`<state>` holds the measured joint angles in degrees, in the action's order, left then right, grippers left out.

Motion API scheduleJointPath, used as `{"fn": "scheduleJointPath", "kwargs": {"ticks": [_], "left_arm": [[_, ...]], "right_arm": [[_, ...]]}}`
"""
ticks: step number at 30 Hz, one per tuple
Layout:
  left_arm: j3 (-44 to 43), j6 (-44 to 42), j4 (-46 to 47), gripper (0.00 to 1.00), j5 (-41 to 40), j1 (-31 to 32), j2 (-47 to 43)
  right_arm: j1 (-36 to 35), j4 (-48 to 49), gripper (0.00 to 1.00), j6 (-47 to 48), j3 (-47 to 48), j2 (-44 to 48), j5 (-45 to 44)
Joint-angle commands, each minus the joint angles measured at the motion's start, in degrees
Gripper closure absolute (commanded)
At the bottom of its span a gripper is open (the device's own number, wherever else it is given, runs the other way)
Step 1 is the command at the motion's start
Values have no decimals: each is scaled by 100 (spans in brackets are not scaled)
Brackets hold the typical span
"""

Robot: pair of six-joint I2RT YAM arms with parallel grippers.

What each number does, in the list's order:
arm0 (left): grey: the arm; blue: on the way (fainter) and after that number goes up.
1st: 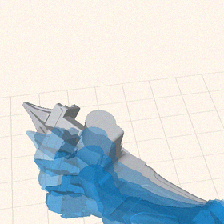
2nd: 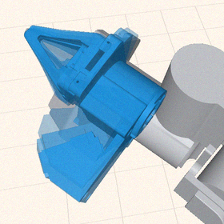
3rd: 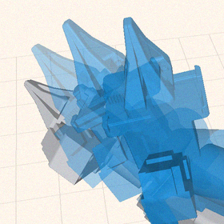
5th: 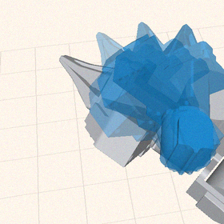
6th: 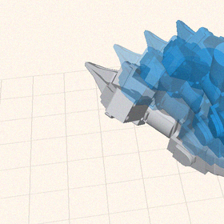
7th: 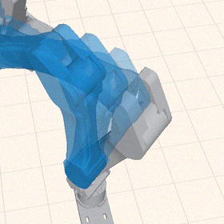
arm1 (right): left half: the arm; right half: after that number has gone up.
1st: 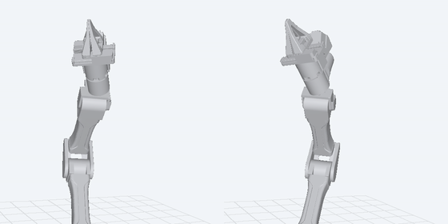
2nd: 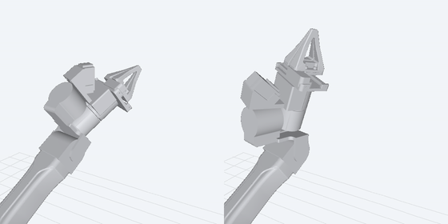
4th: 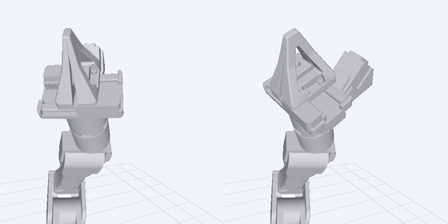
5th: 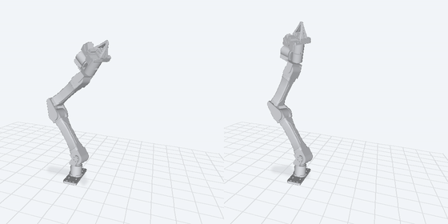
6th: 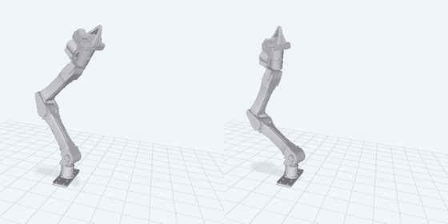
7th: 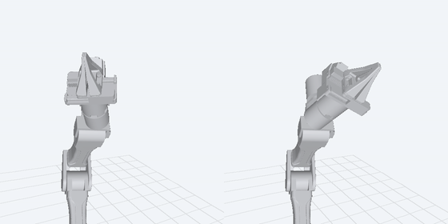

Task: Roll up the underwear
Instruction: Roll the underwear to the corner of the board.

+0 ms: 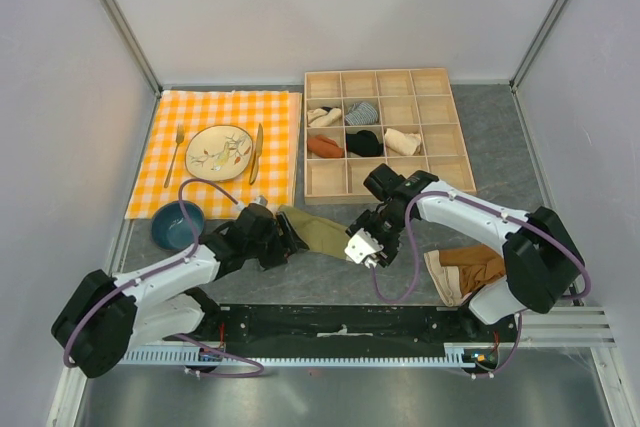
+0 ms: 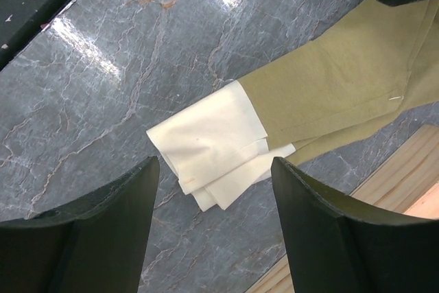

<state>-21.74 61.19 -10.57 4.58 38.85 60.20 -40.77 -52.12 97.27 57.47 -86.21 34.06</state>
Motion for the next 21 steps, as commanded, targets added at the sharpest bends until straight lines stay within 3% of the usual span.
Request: {"fn": "scheduleJointPath", "kwargs": {"ticks": [1,8,12,21], "left_arm": [[-208,516,-120,21,-432,-18,316],[-270,745,-446,26,-1037,-53,615],[-375,684,-525,30,-1143,-114,773],[-665,271,-552,31,-1029,-343,1274]], "right_arm": [[-36,70,26,133,115,-106,153],[-45,158,27,625,-131,-220,39],[-53,307,28,819,-254,-352,-93],[-45,316,32,1179,-430,-537,-567]]}}
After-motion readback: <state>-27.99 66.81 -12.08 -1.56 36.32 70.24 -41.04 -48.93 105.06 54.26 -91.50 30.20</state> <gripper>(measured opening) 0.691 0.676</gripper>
